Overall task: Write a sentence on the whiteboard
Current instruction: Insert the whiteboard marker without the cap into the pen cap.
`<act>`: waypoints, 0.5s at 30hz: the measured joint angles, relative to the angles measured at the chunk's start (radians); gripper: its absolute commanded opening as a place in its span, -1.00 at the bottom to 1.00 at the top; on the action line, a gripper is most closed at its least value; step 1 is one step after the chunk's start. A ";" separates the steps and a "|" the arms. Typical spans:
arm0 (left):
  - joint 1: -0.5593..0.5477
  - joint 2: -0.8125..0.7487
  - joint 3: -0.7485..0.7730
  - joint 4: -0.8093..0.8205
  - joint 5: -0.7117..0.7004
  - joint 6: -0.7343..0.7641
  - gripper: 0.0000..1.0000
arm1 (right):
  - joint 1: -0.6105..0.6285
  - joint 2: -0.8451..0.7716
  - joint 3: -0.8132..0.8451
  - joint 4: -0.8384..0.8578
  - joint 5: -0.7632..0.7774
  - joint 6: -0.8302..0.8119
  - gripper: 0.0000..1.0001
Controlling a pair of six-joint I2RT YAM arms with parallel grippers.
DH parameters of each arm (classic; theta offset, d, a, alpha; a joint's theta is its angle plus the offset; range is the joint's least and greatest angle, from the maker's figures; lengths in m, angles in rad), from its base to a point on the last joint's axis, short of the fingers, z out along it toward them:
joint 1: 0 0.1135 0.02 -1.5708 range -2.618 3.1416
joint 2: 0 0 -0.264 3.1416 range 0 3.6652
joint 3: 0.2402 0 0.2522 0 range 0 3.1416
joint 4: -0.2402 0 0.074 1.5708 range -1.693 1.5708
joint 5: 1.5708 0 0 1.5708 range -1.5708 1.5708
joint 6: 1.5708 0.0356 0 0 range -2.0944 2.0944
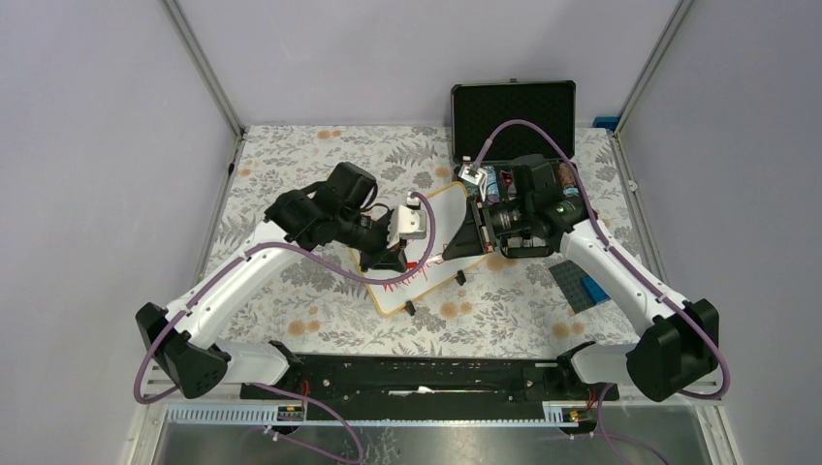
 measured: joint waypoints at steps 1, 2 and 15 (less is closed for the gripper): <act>0.000 0.000 0.000 -0.002 0.000 0.000 -1.00 | 0.001 0.000 0.001 -0.001 0.002 0.000 -1.00; 0.000 0.002 0.000 -0.002 0.000 0.000 -1.00 | 0.002 0.001 0.002 -0.001 0.004 0.000 -1.00; 0.001 0.030 0.000 -0.004 -0.002 -0.121 -1.00 | 0.014 0.013 0.005 -0.007 0.035 0.000 -1.00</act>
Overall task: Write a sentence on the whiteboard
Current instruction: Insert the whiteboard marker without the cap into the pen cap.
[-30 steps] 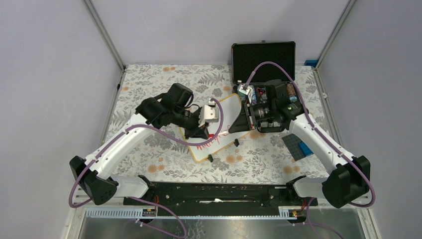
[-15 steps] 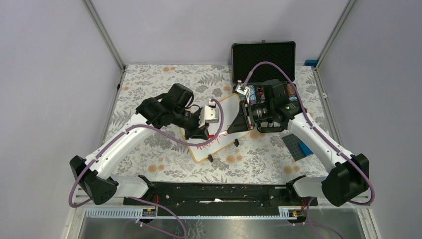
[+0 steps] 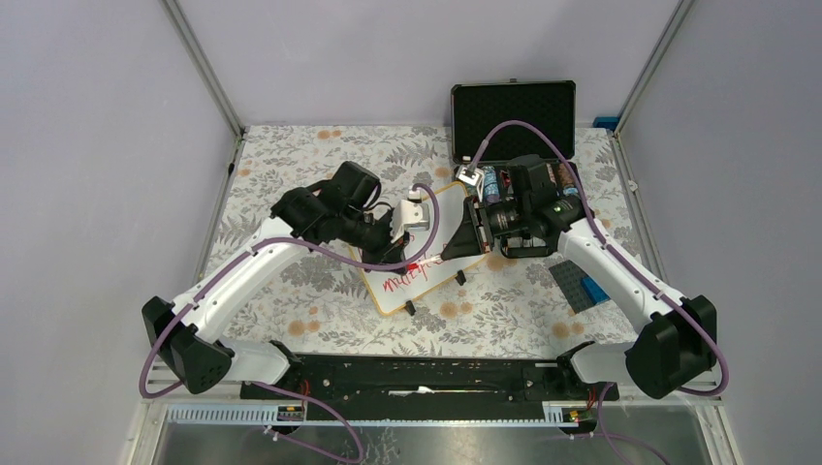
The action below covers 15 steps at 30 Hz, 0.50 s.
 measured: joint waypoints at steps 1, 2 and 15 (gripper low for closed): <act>0.001 0.001 0.000 0.000 -0.001 -0.008 -1.00 | 0.000 0.002 0.000 0.000 0.001 0.000 -1.00; 0.001 0.001 0.000 0.000 -0.003 -0.016 -1.00 | 0.001 0.002 0.000 0.000 0.003 0.000 -1.00; 0.002 0.007 0.001 0.099 -0.013 -0.147 -1.00 | 0.021 0.003 0.000 0.046 0.030 0.008 -1.00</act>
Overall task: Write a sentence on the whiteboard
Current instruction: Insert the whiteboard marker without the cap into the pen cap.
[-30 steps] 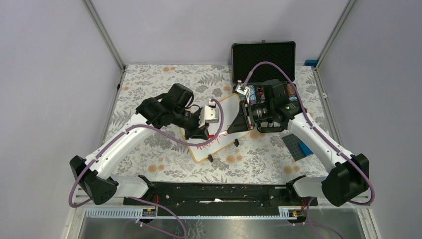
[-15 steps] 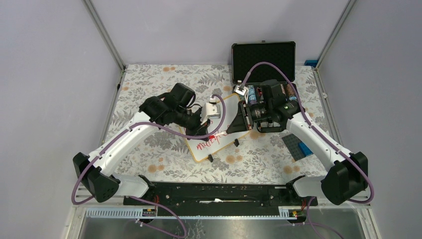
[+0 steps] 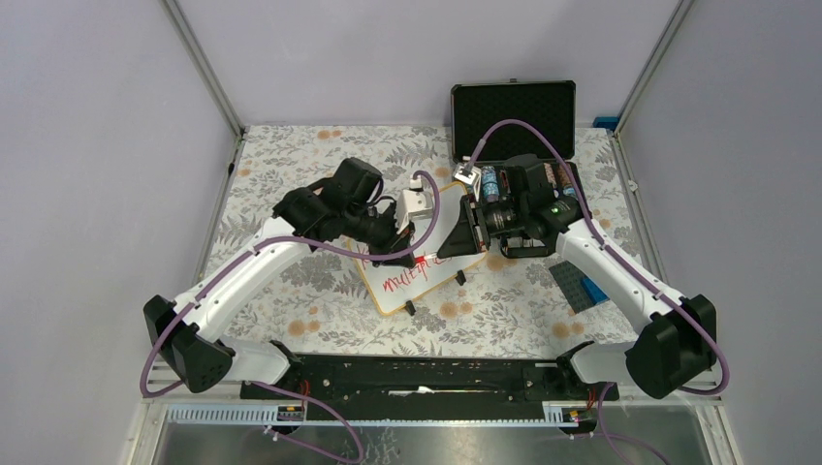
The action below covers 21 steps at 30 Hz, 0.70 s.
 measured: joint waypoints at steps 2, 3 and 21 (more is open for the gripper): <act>0.002 0.002 0.000 0.004 0.006 -0.005 -1.00 | 0.000 0.000 0.000 0.001 0.000 0.002 -1.00; 0.003 0.002 0.000 0.005 0.010 -0.005 -1.00 | 0.000 0.000 0.000 0.001 0.000 0.004 -1.00; -0.003 0.062 0.066 -0.066 0.000 -0.014 -0.59 | 0.011 0.020 -0.004 0.038 0.003 0.057 -1.00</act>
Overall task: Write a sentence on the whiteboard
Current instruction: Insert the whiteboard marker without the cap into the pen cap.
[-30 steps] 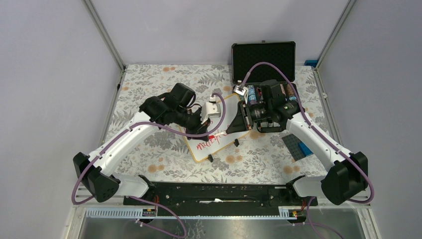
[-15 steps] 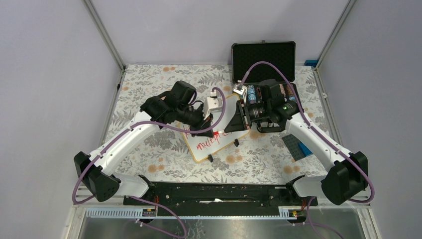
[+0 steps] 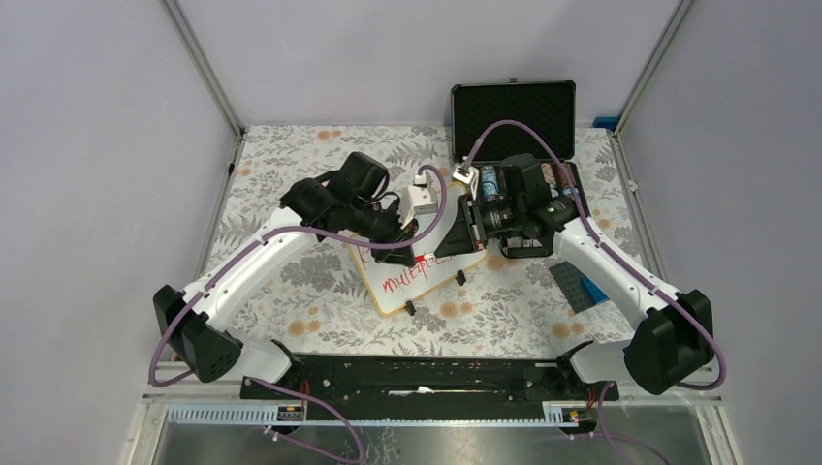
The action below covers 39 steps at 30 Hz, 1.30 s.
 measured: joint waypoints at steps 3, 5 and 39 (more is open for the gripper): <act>0.000 0.016 0.029 -0.013 0.001 -0.002 -0.34 | 0.000 0.003 0.000 0.014 -0.005 0.020 -1.00; -0.001 0.030 0.070 0.019 0.013 -0.002 -0.13 | 0.000 0.008 0.000 0.040 -0.012 0.043 -1.00; 0.336 -0.101 -0.113 0.523 0.541 -0.401 0.07 | -0.123 0.039 -0.142 1.035 -0.117 0.924 -1.00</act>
